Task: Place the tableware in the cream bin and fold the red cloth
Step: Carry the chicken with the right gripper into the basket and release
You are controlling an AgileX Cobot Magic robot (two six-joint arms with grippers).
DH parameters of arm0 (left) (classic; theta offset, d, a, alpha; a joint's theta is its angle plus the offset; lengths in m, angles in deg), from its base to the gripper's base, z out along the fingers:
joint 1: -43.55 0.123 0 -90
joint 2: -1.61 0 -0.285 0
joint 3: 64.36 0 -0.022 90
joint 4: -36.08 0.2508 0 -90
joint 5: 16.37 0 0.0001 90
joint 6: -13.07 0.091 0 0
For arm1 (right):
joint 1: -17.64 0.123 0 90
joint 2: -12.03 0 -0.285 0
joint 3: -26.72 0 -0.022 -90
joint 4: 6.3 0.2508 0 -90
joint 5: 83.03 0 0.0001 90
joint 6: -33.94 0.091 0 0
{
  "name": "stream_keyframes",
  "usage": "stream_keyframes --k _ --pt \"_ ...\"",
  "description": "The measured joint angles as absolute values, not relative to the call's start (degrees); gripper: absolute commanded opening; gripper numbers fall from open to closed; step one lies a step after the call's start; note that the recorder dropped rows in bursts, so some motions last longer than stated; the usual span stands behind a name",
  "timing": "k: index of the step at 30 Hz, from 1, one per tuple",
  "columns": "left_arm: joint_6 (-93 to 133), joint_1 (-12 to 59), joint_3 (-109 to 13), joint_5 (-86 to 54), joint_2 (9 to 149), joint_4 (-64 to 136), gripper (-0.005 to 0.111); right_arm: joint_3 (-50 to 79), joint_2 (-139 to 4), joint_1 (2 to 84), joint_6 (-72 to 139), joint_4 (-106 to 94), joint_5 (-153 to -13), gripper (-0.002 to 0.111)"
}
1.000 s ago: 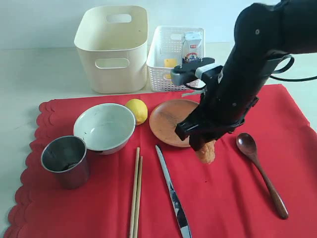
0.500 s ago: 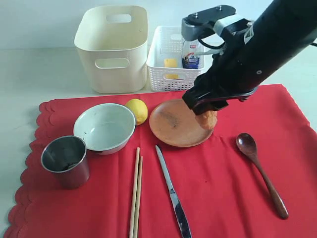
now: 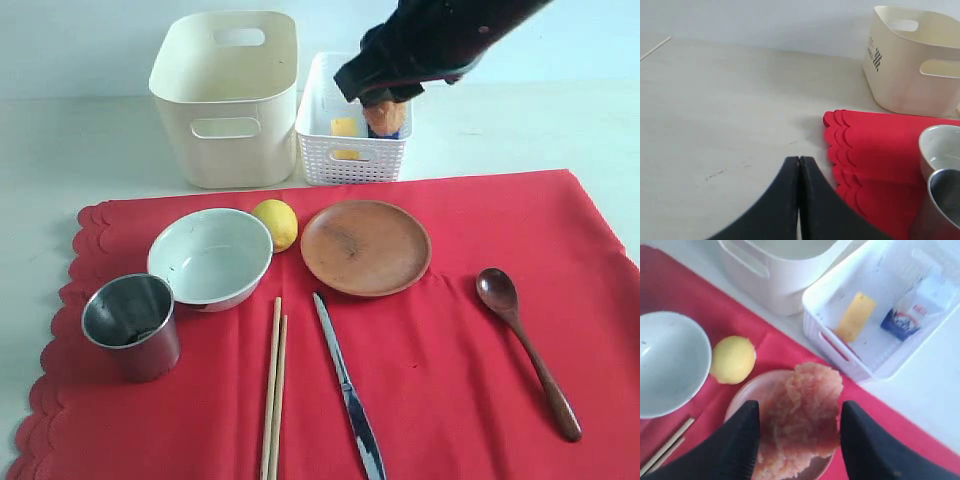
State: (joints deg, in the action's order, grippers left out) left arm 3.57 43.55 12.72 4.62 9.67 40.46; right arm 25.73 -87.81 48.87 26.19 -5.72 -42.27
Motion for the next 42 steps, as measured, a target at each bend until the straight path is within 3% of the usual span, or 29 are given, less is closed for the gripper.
stream_keyframes --k 16,30,42 --pt "3.57 43.55 12.72 4.62 9.67 40.46 0.000 43.66 -110.62 39.44 28.45 -8.56 -48.81 0.000" --pt "3.57 43.55 12.72 4.62 9.67 40.46 0.000 54.85 -126.48 39.00 28.47 -6.30 -50.62 0.001" --pt "3.57 43.55 12.72 4.62 9.67 40.46 0.000 54.99 -127.10 39.00 27.78 -6.30 -50.51 0.050"
